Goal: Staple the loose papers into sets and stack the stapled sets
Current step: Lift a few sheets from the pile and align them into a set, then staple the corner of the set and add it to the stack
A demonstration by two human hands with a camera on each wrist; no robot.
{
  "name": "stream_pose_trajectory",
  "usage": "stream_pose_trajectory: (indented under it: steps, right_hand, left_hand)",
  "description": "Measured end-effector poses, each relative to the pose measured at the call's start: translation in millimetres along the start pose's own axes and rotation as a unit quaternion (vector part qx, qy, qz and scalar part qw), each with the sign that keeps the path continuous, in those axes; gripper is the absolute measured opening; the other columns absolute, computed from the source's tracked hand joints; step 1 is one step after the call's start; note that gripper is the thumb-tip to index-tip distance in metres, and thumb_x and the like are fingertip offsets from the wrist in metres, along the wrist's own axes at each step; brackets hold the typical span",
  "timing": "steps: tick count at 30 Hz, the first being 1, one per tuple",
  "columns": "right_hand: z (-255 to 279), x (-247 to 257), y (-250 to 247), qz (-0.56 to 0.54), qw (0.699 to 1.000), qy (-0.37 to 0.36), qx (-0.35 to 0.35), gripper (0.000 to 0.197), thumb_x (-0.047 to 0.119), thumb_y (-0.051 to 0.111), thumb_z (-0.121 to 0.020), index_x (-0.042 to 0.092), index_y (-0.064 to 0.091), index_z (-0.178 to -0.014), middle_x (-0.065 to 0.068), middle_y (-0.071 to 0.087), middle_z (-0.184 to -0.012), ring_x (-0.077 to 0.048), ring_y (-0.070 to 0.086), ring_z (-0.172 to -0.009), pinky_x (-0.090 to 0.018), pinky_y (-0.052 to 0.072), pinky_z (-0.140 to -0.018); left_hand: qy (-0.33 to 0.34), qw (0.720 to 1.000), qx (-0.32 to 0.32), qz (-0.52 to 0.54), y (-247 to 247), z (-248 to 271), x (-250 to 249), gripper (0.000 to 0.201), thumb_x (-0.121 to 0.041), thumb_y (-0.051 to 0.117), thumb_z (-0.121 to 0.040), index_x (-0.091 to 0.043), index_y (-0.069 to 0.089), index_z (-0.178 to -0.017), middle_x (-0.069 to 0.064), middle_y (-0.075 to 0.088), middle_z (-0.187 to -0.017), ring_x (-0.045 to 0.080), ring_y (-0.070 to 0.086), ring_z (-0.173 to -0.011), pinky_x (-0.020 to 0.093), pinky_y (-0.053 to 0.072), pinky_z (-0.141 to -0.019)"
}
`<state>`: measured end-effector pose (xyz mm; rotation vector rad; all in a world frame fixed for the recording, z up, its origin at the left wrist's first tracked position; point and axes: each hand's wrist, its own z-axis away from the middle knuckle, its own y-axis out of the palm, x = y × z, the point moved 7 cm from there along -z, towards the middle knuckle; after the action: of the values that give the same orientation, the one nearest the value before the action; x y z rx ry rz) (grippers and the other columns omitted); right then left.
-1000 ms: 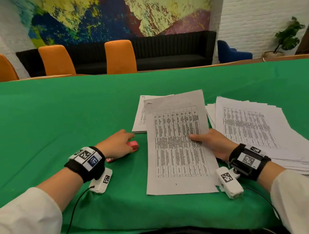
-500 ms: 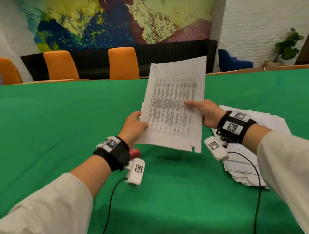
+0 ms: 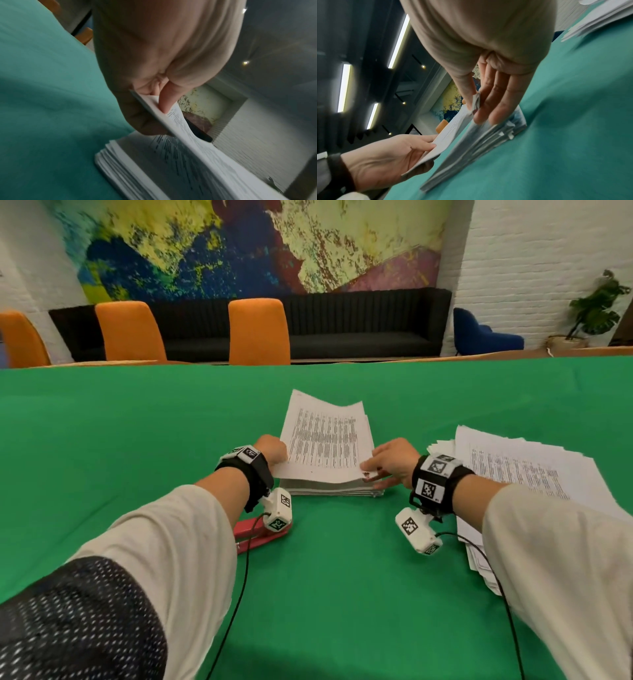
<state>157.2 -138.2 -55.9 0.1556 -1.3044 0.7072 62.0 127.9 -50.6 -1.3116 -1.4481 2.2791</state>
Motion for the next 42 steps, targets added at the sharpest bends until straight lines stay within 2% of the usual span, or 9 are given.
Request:
stream_pose_trajectory:
  steps: [3, 8, 10, 15, 21, 25, 27, 30, 42]
  right_hand:
    - [-5.6, -6.6, -0.8, 0.017, 1.0, -0.003, -0.013, 0.034, 0.001, 0.082, -0.084, -0.005, 0.063, -0.112, -0.02, 0.076, -0.102, -0.029, 0.076, -0.068, -0.037, 0.061, -0.05]
    - [-12.5, -14.3, -9.8, 0.087, 0.994, -0.021, -0.065, 0.064, 0.012, 0.085, -0.085, 0.006, 0.052, -0.139, -0.011, 0.078, -0.091, -0.018, 0.071, -0.058, -0.027, 0.047, -0.045]
    - [-13.2, -12.6, -14.6, 0.136, 0.986, -0.041, -0.088, 0.066, 0.023, 0.086, -0.085, 0.011, 0.052, -0.14, -0.008, 0.074, -0.103, -0.019, 0.07, -0.067, -0.027, 0.047, -0.047]
    - [-4.8, 0.2, -8.2, 0.316, 0.94, -0.123, -0.036, 0.064, 0.046, 0.086, -0.082, 0.02, 0.063, -0.135, -0.003, 0.061, -0.12, -0.018, 0.055, -0.102, -0.028, 0.042, -0.085]
    - [4.4, -1.3, 4.5, 0.379, 0.917, -0.122, 0.024, 0.055, 0.036, 0.088, -0.082, 0.022, 0.07, -0.132, -0.003, 0.06, -0.146, -0.023, 0.056, -0.131, -0.028, 0.04, -0.104]
    - [7.9, -1.0, 7.1, 0.395, 0.911, -0.117, 0.026, 0.057, 0.034, 0.09, -0.079, 0.02, 0.071, -0.131, -0.004, 0.06, -0.145, -0.024, 0.057, -0.129, -0.028, 0.041, -0.103]
    - [7.1, -1.4, 6.7, 0.398, 0.91, -0.115, 0.023, 0.057, 0.032, 0.092, -0.077, 0.021, 0.072, -0.13, -0.005, 0.062, -0.144, -0.024, 0.057, -0.129, -0.028, 0.041, -0.104]
    - [5.4, -1.4, 4.5, 0.394, 0.912, -0.112, 0.014, 0.054, 0.029, 0.092, -0.077, 0.019, 0.074, -0.127, -0.007, 0.064, -0.141, -0.024, 0.059, -0.126, -0.026, 0.042, -0.102]
    - [-4.6, -6.3, 3.2, 0.375, 0.921, -0.103, 0.009, 0.053, 0.03, 0.096, -0.072, 0.02, 0.075, -0.12, -0.009, 0.065, -0.135, -0.021, 0.059, -0.108, -0.023, 0.041, -0.089]
  left_hand:
    - [-0.001, 1.0, 0.019, -0.025, 5.3, -11.3, -2.7, 0.02, -0.014, 0.043, -0.11, -0.002, 0.058, -0.104, 0.01, 0.057, -0.096, 0.023, 0.047, -0.095, 0.029, 0.038, -0.063]
    - [-0.009, 0.997, 0.04, 0.061, 21.7, -30.5, 3.6, 0.042, -0.016, 0.07, -0.096, 0.006, 0.064, -0.131, 0.023, 0.067, -0.132, 0.038, 0.066, -0.118, 0.042, 0.055, -0.102]
    - [-0.024, 0.994, 0.061, 0.084, 20.3, -24.7, 4.1, 0.058, -0.034, 0.08, -0.09, 0.001, 0.062, -0.133, 0.018, 0.068, -0.133, 0.038, 0.068, -0.117, 0.049, 0.058, -0.099]
    - [0.021, 0.989, 0.13, -0.07, 3.5, 28.6, -17.6, 0.066, -0.026, 0.082, -0.09, -0.006, 0.054, -0.146, 0.008, 0.059, -0.144, 0.028, 0.065, -0.117, 0.029, 0.054, -0.063]
    - [0.062, 0.958, 0.174, -0.221, 7.9, 57.8, -24.3, 0.054, -0.009, 0.084, -0.086, -0.003, 0.065, -0.136, 0.011, 0.066, -0.137, 0.031, 0.068, -0.118, 0.036, 0.062, -0.078]
    - [0.09, 0.954, 0.146, -0.248, 5.1, 59.9, -25.4, 0.045, -0.007, 0.072, -0.095, -0.006, 0.063, -0.14, 0.01, 0.066, -0.138, 0.029, 0.069, -0.118, 0.031, 0.062, -0.078]
    - [0.09, 0.948, 0.162, -0.257, 7.4, 60.8, -23.7, 0.057, 0.001, 0.079, -0.088, -0.01, 0.063, -0.142, 0.01, 0.061, -0.146, 0.03, 0.068, -0.116, 0.04, 0.061, -0.094]
    - [0.082, 0.95, 0.173, -0.247, 9.2, 61.1, -23.6, 0.063, 0.008, 0.081, -0.082, -0.013, 0.065, -0.14, 0.013, 0.061, -0.146, 0.031, 0.069, -0.105, 0.045, 0.06, -0.097]
    - [0.104, 0.945, 0.149, -0.272, 11.3, 66.2, -32.1, 0.065, 0.0, 0.077, -0.09, -0.011, 0.054, -0.15, 0.012, 0.061, -0.144, 0.031, 0.063, -0.126, 0.034, 0.056, -0.097]
